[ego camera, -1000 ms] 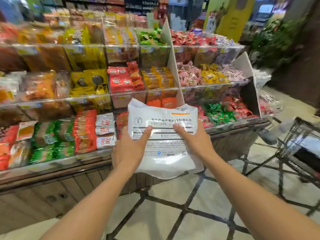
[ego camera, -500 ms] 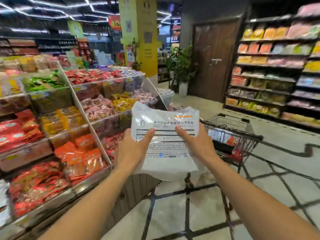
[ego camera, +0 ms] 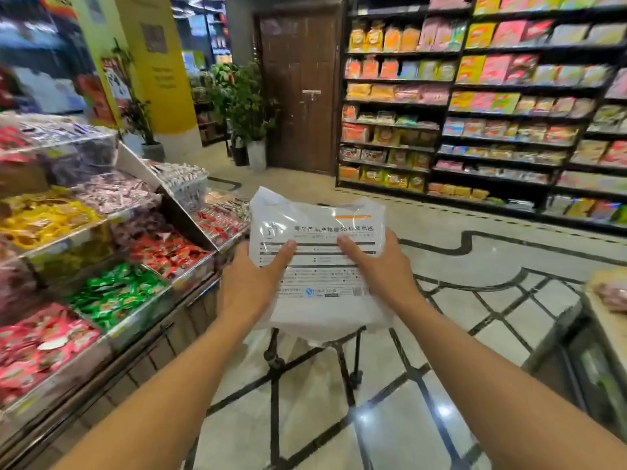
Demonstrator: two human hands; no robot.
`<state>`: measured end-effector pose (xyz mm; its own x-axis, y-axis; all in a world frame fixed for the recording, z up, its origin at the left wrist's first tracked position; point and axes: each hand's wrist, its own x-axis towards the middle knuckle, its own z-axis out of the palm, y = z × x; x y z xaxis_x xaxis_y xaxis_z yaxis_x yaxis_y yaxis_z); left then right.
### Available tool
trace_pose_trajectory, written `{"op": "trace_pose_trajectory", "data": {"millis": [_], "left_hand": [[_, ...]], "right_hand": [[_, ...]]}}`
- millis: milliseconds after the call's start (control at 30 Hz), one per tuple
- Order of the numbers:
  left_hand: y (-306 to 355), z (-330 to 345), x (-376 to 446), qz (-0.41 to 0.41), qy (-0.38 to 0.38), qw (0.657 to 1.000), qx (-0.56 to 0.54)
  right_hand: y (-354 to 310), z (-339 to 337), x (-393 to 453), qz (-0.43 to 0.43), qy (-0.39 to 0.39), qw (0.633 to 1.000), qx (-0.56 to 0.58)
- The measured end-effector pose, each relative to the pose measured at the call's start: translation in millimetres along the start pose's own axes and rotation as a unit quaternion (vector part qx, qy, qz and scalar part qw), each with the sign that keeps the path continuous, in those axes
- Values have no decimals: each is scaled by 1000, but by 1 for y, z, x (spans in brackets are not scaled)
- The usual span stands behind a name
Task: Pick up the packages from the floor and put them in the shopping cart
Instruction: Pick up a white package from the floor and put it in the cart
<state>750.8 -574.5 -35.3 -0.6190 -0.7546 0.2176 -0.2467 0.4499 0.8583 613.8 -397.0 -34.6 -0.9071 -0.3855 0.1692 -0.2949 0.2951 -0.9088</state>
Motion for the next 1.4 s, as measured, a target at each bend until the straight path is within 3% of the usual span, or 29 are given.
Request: {"op": "trace_pose_trajectory", "data": {"millis": [200, 700, 1033, 1200, 1400], "left_hand": [[15, 112, 80, 12, -71, 997, -36], [57, 317, 297, 7, -141, 988, -55], [61, 462, 399, -41, -110, 993, -4], [73, 528, 449, -71, -66, 995, 32], [63, 572, 481, -148, -2, 989, -6]], "right_hand": [[46, -47, 96, 36, 45, 998, -27], [126, -91, 353, 79, 113, 989, -60], [217, -116, 520, 89, 68, 993, -40], [254, -132, 616, 88, 12, 995, -49], [275, -124, 702, 52, -67, 993, -85]]}}
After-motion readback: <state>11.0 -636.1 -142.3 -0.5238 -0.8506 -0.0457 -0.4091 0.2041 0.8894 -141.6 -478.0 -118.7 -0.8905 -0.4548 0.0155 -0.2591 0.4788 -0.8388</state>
